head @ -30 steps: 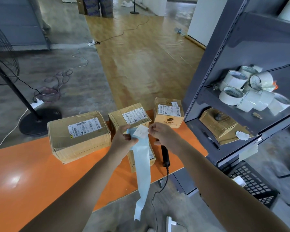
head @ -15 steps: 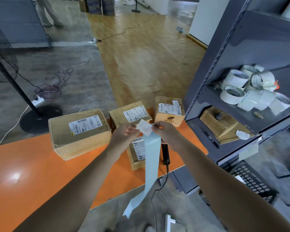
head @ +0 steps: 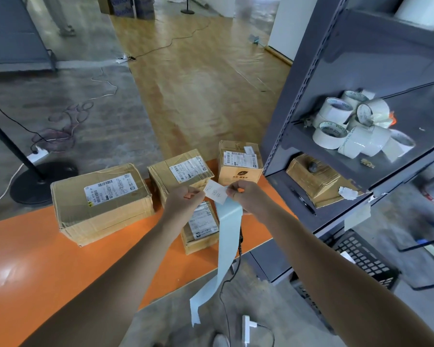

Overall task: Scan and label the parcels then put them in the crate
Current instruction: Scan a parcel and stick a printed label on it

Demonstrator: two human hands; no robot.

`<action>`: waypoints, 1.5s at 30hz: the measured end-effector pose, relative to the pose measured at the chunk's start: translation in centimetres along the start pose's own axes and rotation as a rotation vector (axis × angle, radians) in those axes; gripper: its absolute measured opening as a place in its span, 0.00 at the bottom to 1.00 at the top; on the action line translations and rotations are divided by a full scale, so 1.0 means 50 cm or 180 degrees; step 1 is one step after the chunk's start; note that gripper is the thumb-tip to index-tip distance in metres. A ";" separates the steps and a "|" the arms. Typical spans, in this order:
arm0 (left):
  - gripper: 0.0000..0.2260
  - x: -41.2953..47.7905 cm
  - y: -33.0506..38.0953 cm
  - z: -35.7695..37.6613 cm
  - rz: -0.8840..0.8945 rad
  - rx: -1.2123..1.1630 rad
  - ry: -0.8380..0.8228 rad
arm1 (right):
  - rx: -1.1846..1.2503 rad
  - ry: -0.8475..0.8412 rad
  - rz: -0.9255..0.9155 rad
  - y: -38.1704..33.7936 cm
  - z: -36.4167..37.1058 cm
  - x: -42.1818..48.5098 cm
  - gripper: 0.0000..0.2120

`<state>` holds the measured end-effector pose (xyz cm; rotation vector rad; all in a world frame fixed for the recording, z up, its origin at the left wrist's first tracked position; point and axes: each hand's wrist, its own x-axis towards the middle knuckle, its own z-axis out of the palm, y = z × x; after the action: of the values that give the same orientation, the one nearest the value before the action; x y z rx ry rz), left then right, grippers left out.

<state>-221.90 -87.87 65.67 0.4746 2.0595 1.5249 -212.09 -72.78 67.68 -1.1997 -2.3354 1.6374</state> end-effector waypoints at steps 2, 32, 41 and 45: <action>0.03 0.004 0.000 0.011 0.0090 0.0131 0.0042 | -0.0026 0.0008 0.0005 0.003 -0.008 0.001 0.04; 0.03 0.079 -0.084 0.202 -0.1283 -0.0613 0.0362 | -0.1803 0.0338 -0.0099 0.239 -0.063 0.122 0.38; 0.04 0.084 -0.097 0.223 -0.1449 -0.0811 0.0447 | -0.2107 0.0379 -0.0101 0.277 -0.053 0.168 0.35; 0.05 0.083 -0.093 0.221 -0.1494 -0.0834 0.0434 | -0.2163 0.0357 -0.0112 0.283 -0.034 0.176 0.35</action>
<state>-218.41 -78.44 57.93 -0.2061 1.8553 1.5281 -209.56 -64.13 53.60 -1.2671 -2.9065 0.7329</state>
